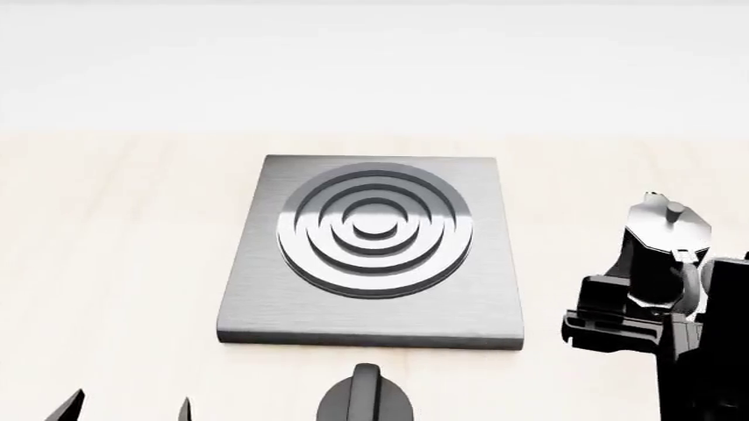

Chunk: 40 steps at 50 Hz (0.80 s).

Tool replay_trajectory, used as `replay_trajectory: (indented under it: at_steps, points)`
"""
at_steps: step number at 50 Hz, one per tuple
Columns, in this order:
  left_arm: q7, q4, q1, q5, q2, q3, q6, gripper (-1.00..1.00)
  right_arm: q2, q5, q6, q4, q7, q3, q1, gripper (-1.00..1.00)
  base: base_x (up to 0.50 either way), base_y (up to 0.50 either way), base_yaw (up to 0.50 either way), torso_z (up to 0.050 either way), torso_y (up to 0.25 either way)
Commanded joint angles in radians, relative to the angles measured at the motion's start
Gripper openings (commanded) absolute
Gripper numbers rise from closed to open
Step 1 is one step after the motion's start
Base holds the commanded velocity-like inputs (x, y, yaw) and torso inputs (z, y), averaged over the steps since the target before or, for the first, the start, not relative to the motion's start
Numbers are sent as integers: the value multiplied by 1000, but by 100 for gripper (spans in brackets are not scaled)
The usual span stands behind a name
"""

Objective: Put the moka pot on the stove.

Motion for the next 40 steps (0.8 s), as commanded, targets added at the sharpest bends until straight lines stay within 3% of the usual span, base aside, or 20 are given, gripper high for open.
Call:
replay_trajectory:
  at_steps: [1,40]
  points:
    - [-12,37,14,-5,-13,0,0,100,13,59,-6,98,-53,71,24,100,0,0,0,0,0]
    - [-33,53,11,-28,-40,18,-9,100,43,94,-104,432,-129,80,102,100,0,0,0,0,0]
